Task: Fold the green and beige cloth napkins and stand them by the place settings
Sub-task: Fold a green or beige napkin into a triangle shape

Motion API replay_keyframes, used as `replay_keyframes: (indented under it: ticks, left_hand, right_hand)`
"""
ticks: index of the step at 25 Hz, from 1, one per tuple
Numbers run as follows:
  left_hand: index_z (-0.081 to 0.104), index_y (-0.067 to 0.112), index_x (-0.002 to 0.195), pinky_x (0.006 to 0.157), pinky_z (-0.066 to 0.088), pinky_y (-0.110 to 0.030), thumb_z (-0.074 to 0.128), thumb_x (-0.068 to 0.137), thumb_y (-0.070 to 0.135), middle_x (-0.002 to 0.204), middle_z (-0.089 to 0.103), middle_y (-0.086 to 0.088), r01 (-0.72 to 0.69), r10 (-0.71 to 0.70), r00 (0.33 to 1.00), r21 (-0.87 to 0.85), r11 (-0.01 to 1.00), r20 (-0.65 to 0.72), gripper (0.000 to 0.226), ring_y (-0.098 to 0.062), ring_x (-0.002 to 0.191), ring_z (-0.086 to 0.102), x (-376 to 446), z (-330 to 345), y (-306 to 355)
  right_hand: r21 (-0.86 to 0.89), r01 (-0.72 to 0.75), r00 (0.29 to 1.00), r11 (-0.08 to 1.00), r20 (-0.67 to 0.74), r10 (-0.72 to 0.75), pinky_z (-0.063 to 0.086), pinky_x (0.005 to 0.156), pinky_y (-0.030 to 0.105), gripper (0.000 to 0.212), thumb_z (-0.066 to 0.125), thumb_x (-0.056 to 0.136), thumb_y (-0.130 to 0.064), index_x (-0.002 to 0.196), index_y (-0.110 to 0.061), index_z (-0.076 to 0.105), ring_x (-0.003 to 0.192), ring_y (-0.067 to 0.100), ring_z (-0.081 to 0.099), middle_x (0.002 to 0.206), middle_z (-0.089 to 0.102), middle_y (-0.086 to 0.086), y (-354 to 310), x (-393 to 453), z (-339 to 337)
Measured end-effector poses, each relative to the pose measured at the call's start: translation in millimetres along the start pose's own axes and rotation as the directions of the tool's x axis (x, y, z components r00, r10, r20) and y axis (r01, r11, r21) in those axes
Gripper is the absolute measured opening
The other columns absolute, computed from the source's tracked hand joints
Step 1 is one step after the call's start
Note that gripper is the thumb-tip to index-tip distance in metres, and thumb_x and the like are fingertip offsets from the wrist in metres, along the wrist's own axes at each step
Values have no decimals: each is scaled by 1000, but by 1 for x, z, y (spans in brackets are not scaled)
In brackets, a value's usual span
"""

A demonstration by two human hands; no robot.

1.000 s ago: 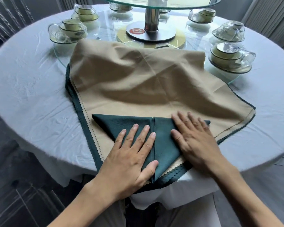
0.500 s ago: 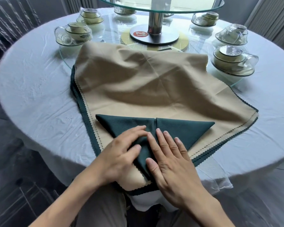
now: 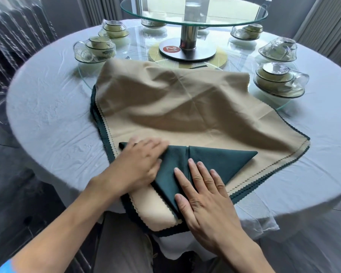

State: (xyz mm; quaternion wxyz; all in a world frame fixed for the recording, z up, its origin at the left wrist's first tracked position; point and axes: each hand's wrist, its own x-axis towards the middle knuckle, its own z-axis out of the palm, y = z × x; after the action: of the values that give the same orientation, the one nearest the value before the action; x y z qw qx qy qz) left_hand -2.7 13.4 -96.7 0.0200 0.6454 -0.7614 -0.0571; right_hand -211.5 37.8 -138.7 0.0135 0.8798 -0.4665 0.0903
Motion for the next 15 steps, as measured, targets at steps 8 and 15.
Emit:
replay_keyframes:
  ticks: [8, 15]
  left_hand:
    - [64, 38, 111, 91, 48, -43, 43, 65, 10, 108, 58, 3, -221, 338, 914, -420, 880, 227, 58, -19, 97, 57, 73, -30, 19]
    - [71, 31, 103, 68, 47, -25, 42, 59, 7, 94, 71, -10, -117, 317, 923, -625, 772, 218, 58, -14, 73, 58, 75, -29, 14]
  right_hand:
    - [15, 1, 1000, 1000, -12, -1, 19, 111, 43, 55, 29, 98, -50, 147, -28, 42, 143, 25, 34, 154, 38, 9, 1, -2, -2]
    - [92, -7, 1000, 996, 8, 6, 16, 114, 43, 56, 29, 98, -51, 149, -30, 36, 145, 24, 29, 157, 32, 7, 1, -3, -4]
